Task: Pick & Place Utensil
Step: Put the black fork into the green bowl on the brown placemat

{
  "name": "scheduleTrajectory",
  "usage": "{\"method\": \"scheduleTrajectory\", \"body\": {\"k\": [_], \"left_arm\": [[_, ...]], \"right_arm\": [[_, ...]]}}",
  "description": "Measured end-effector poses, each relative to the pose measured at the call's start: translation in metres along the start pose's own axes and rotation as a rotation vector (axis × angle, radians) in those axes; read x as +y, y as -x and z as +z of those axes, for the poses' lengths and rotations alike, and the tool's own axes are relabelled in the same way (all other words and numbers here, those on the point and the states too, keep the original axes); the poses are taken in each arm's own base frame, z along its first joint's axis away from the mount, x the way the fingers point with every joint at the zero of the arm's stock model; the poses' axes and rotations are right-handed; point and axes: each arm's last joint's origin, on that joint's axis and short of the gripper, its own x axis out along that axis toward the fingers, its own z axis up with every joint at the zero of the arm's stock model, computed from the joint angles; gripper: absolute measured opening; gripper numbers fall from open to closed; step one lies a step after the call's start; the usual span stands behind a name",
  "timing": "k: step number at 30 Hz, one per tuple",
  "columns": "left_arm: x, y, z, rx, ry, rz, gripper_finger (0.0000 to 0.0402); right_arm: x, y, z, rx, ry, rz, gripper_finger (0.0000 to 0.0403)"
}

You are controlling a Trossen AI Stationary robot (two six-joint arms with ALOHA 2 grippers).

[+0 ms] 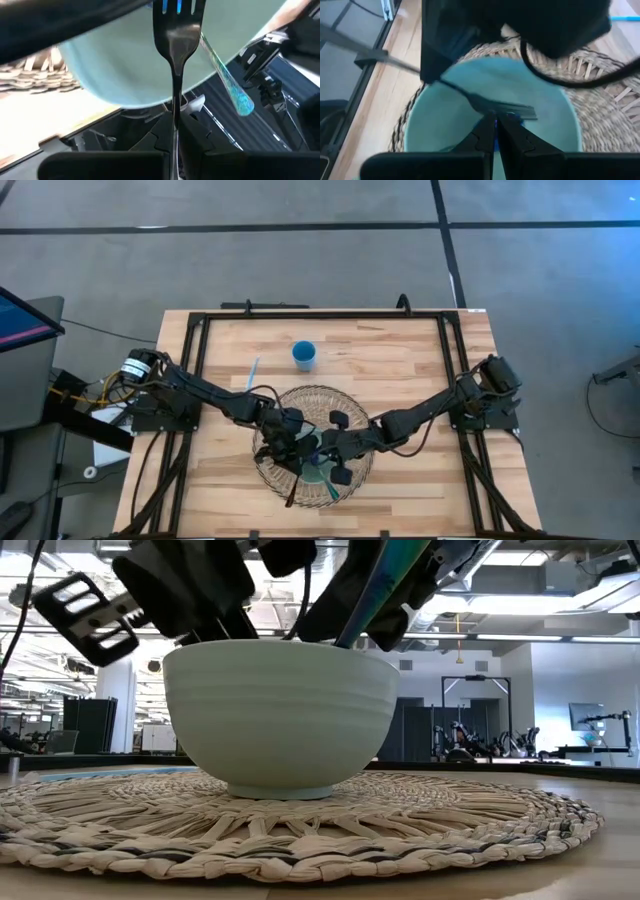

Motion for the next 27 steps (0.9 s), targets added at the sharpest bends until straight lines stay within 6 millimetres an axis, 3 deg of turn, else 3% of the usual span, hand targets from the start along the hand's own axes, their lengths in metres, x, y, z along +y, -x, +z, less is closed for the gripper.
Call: {"method": "scheduleTrajectory", "body": {"k": [13,27], "left_arm": [[0.013,-0.034,0.014,0.135,0.071,0.084,0.0015],[0.006,-0.026,0.012,0.101,0.057,0.025,0.0046]], "right_arm": [[-0.008,-0.025,-0.008,0.010,-0.043,0.034,0.0012],[-0.015,-0.039,-0.019,0.079,-0.063,0.083,0.0012]]}}
